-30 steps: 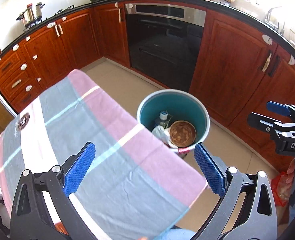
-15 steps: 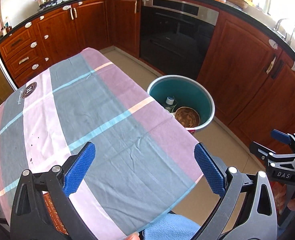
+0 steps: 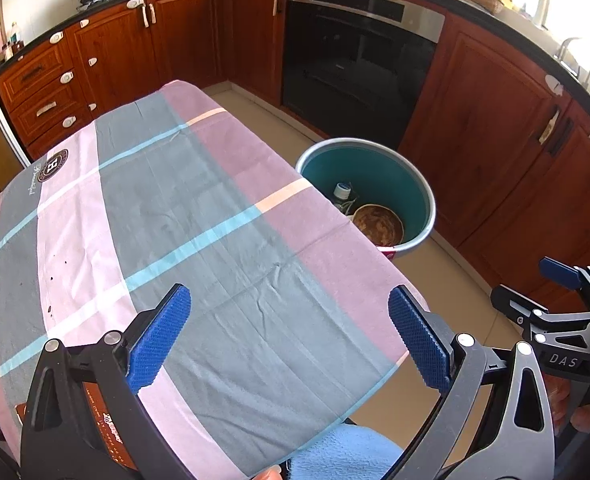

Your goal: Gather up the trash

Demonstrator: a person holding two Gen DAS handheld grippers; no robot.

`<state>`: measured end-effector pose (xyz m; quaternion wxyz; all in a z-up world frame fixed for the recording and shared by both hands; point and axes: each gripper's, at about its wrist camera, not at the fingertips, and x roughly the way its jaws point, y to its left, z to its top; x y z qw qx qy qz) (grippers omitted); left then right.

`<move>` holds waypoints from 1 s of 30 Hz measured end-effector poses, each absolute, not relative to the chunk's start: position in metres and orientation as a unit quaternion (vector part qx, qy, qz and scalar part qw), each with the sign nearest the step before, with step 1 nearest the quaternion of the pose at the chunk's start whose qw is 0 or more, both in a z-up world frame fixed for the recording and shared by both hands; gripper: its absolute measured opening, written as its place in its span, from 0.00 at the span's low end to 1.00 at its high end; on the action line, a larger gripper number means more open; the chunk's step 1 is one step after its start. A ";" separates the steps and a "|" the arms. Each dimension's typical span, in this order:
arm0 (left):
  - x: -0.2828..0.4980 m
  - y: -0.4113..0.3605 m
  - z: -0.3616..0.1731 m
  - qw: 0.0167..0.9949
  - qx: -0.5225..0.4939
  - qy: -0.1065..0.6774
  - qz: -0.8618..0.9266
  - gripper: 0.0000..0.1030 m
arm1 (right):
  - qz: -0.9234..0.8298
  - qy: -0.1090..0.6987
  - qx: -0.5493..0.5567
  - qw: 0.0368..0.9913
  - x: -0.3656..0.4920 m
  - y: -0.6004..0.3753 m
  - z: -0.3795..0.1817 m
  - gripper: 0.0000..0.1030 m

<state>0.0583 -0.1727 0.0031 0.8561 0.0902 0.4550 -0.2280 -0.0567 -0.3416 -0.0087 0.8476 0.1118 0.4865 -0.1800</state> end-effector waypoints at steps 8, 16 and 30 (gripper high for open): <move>0.062 -0.173 -0.003 0.854 0.090 0.461 -0.224 0.96 | -0.172 0.492 0.105 0.847 -0.047 -0.337 -0.012 0.94; 0.064 -0.174 -0.005 0.854 0.093 0.460 -0.222 0.96 | -0.172 0.493 0.102 0.847 -0.043 -0.336 -0.012 0.94; 0.065 -0.172 -0.006 0.853 0.093 0.463 -0.222 0.96 | -0.168 0.494 0.096 0.848 -0.037 -0.333 -0.010 0.94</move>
